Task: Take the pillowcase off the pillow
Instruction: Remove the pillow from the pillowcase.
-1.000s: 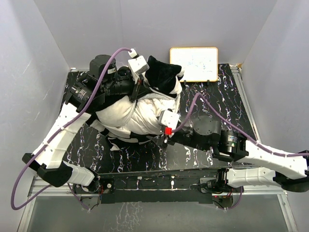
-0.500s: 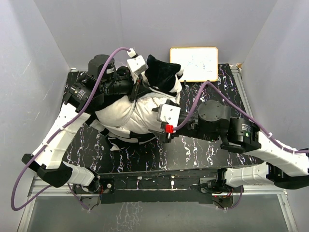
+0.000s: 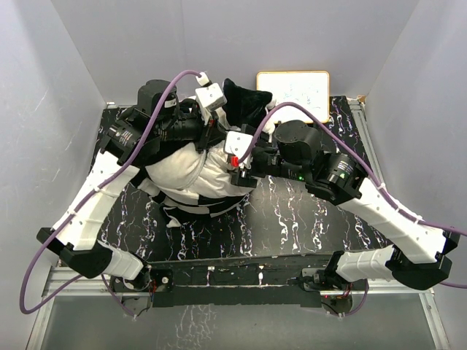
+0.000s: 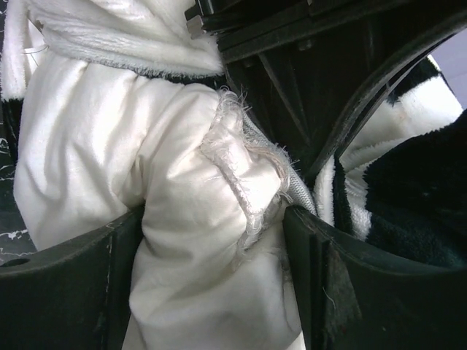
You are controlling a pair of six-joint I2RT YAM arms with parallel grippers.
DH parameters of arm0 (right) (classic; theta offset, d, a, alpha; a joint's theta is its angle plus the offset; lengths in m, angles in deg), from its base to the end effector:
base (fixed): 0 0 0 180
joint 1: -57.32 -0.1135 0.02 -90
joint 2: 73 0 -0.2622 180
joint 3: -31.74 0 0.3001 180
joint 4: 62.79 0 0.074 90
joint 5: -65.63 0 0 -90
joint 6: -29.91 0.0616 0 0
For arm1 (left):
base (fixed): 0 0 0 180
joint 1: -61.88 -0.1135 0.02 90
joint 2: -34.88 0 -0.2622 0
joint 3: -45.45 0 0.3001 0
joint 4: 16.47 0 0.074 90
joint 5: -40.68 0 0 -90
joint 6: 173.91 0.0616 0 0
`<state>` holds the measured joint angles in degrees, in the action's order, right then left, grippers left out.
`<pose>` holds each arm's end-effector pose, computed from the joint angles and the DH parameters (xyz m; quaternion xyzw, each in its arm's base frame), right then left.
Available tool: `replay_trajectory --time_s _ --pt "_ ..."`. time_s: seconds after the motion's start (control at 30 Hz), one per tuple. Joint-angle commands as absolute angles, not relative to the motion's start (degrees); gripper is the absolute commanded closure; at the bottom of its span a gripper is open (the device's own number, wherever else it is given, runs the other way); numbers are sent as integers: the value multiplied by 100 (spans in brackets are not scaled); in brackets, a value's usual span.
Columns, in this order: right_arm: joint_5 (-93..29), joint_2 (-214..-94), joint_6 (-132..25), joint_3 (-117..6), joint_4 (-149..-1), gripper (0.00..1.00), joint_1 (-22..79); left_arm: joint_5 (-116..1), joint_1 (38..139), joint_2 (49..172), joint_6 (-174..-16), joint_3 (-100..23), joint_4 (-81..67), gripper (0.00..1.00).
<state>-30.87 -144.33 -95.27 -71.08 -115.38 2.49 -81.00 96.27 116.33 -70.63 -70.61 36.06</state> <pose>0.1775 0.2641 0.4700 -0.6049 0.5594 0.1424 0.5485 0.2691 -0.2234 0.5043 0.4612 0.6467 -0.3207 0.5160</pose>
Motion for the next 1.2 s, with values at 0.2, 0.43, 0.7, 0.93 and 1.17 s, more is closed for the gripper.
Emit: replay_trajectory --time_s 0.2,0.43,0.7,0.93,1.17 --pt "-2846 -14681 -10113 -7015 -11100 22 439 -8402 9540 11949 -6904 -6913 5559 100" --pt "-3168 -15067 -9800 -6372 -10508 27 433 -8771 9537 11794 -6798 -7042 5695 100" --pt "-3550 -15445 -8338 -5560 -10115 92 326 -8729 9529 11628 -6942 -7962 5168 100" --pt "-3659 -15027 -7547 -4245 -9043 92 -352 -7577 9539 10714 -7091 -7167 2512 100" --pt "-3520 -15018 -6955 -3614 -8435 92 -1221 -6665 9544 10394 -6743 -6357 705 100"
